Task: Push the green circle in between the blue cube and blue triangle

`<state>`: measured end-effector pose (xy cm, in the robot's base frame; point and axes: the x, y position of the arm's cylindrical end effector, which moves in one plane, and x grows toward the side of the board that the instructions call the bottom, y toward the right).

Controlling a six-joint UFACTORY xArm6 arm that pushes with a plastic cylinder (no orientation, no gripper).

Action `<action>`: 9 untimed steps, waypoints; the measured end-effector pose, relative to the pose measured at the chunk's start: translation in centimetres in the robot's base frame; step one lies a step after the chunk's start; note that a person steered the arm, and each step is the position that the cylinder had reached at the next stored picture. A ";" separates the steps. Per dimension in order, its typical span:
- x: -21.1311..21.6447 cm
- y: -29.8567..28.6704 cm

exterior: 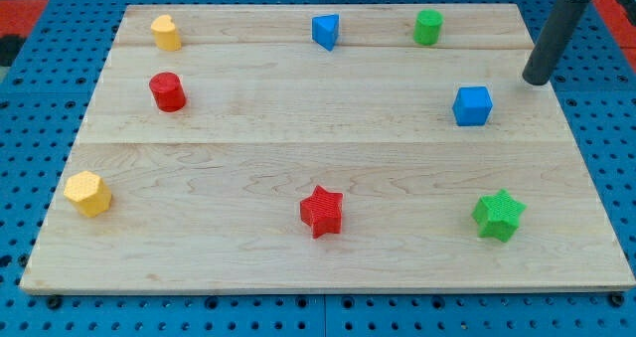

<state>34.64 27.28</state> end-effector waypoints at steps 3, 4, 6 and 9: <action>-6.9 1.8; -11.3 0.6; -15.4 -2.1; -10.6 -9.0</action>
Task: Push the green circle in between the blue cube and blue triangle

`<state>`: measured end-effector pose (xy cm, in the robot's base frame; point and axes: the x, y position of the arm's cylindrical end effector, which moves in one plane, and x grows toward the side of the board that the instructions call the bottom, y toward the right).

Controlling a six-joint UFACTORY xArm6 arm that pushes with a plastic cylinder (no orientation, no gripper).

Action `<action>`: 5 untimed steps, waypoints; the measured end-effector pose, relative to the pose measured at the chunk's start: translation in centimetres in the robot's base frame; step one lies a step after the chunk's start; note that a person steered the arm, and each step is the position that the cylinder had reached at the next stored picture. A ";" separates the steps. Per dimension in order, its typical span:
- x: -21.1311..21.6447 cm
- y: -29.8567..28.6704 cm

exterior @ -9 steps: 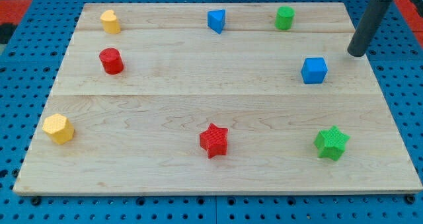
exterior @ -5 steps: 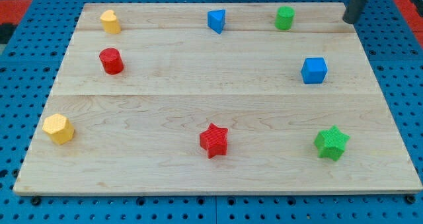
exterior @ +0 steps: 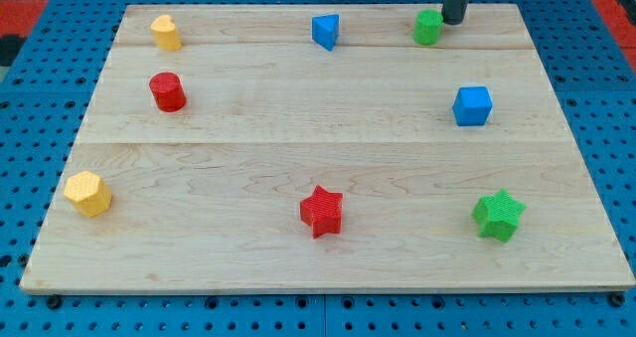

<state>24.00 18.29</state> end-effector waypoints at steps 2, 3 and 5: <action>0.4 -0.6; -1.4 0.8; -4.8 -2.5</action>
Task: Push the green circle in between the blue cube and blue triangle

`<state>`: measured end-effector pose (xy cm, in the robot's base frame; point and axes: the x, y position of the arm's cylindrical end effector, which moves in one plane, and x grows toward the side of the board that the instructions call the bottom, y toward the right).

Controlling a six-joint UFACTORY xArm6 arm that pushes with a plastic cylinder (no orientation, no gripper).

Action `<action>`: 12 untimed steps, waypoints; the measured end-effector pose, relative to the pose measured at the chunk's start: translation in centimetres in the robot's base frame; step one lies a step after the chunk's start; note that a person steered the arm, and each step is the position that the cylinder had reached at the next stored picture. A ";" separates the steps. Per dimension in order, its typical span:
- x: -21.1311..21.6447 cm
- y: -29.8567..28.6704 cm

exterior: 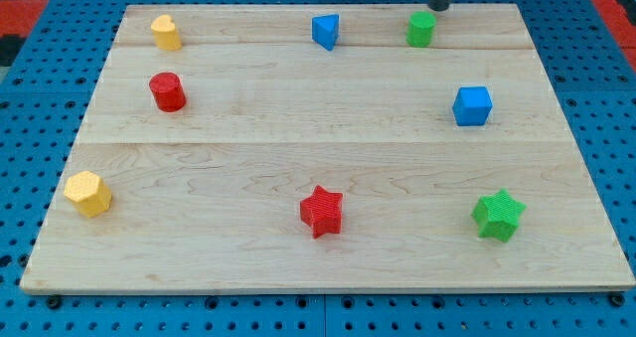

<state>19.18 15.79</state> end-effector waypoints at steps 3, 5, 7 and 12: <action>1.7 -3.6; 3.0 -3.6; 4.6 -3.3; 4.9 4.1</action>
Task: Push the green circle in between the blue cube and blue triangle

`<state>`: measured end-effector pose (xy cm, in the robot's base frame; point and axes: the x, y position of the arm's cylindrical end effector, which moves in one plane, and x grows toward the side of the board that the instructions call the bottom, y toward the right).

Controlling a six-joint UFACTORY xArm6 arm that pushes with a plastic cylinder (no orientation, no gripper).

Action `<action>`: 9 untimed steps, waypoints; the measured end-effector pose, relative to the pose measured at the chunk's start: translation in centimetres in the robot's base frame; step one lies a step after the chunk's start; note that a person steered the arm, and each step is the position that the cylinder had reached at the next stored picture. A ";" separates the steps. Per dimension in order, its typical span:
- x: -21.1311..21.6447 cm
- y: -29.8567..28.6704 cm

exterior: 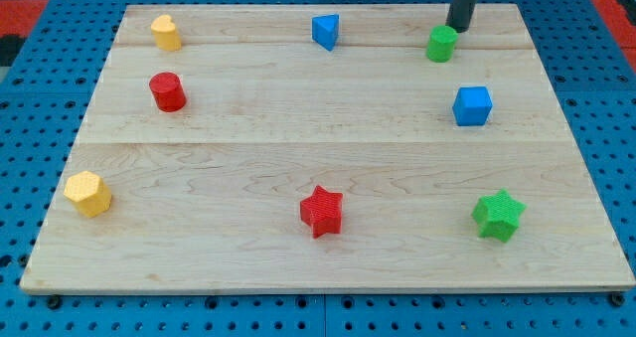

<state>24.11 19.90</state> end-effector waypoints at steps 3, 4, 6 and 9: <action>0.0 -0.6; 0.0 -1.6; 0.0 -7.0; 2.3 1.4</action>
<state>26.44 21.34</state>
